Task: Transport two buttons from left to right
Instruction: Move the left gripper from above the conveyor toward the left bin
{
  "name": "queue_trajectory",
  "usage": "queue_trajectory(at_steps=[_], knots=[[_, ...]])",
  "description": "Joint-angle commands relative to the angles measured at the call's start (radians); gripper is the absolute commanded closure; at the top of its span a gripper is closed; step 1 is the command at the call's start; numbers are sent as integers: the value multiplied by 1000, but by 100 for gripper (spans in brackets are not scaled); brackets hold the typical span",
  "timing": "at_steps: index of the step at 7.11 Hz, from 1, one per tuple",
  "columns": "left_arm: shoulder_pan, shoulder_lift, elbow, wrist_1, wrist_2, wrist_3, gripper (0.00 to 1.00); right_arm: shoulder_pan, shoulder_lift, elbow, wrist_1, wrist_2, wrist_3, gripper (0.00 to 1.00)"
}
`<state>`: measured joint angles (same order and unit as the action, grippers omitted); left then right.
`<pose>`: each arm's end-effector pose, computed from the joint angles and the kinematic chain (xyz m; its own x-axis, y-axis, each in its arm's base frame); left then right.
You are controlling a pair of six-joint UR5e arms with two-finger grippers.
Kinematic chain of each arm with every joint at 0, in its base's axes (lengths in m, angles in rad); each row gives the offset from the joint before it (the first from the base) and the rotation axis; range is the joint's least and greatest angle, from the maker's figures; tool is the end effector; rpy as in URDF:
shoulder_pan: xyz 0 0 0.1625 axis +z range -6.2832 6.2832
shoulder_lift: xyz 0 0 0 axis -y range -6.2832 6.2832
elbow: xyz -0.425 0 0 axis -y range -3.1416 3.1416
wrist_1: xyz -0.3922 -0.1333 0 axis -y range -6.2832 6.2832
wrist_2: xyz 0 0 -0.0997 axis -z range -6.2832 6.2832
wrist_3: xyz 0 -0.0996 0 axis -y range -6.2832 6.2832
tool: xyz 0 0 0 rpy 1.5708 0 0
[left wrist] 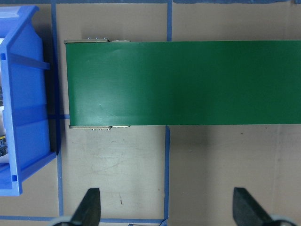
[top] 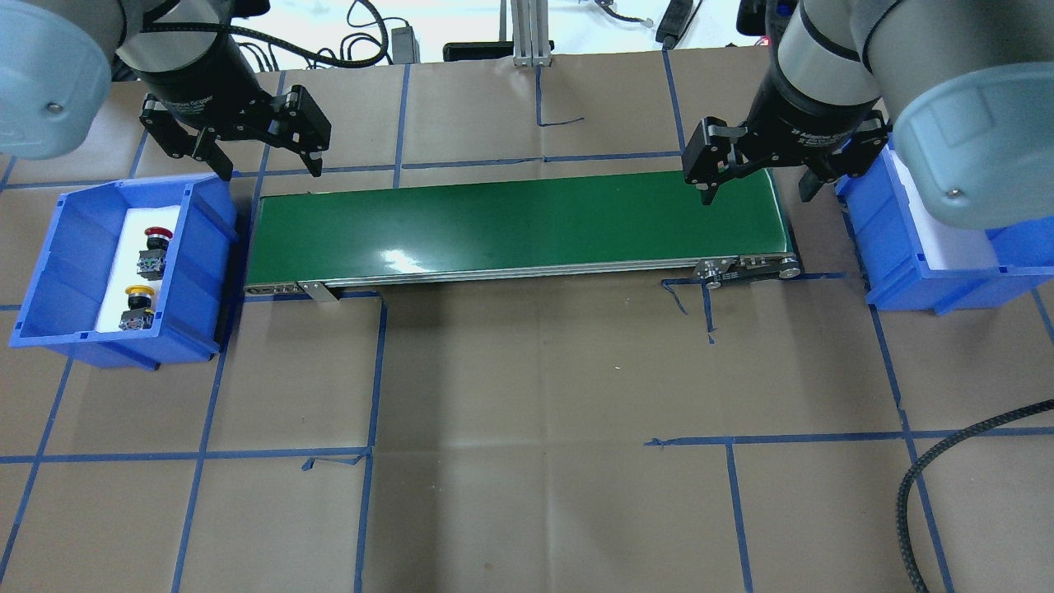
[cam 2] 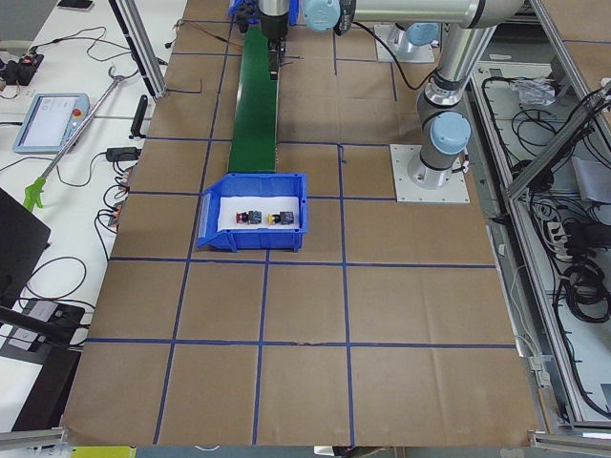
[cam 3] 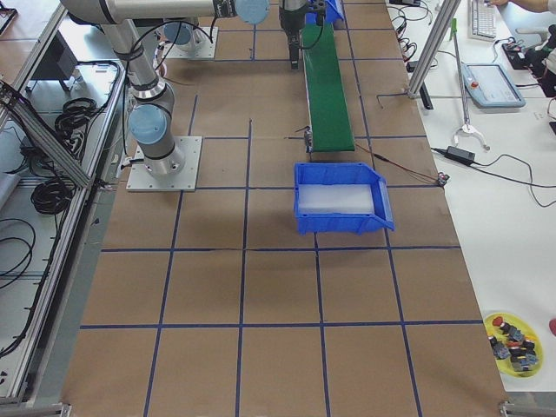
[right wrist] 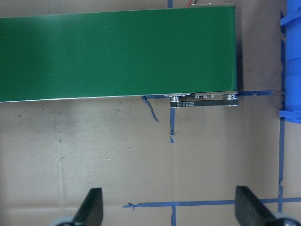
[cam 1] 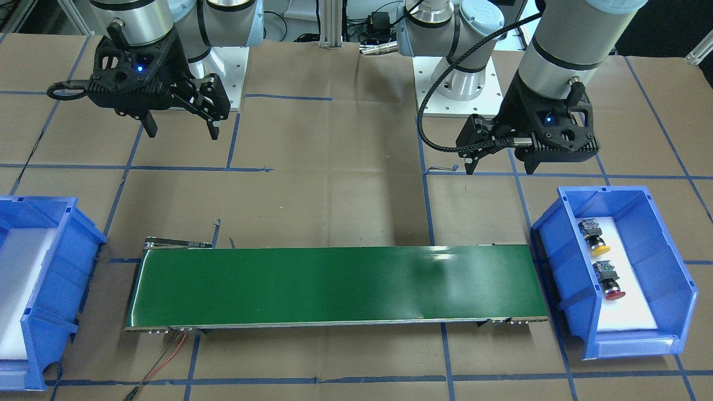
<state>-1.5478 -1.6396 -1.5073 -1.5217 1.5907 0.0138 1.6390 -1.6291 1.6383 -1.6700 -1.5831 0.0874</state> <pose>-0.1192 -0.5283 0.4893 -0.9997 -0.0101 -0.0205 -0.0092 0.9990 -0.0435 0.1642 -0.4656 0.4929 -0.9998 0.0199 0.0044 0.0195 0.9957 -0.0906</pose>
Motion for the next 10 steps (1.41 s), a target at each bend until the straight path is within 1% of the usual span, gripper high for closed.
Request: queue_trajectory(at_steps=[1, 2, 5, 7, 8, 10], knots=[[0, -2, 1, 0, 0, 0, 0, -1, 0, 2, 0, 2, 0, 1], [0, -9, 16, -5, 0, 2, 0, -1, 0, 0, 0, 2, 0, 1], [6, -3, 4, -3, 0, 6, 0, -1, 0, -3, 0, -2, -2, 1], [26, 0, -1, 0, 0, 44, 0, -1, 0, -6, 0, -2, -2, 1], [64, 0, -7, 1, -3, 98, 0, -1, 0, -8, 0, -2, -2, 0], [197, 3, -8, 2, -3, 201, 0, -1, 0, -8, 0, -2, -2, 0]])
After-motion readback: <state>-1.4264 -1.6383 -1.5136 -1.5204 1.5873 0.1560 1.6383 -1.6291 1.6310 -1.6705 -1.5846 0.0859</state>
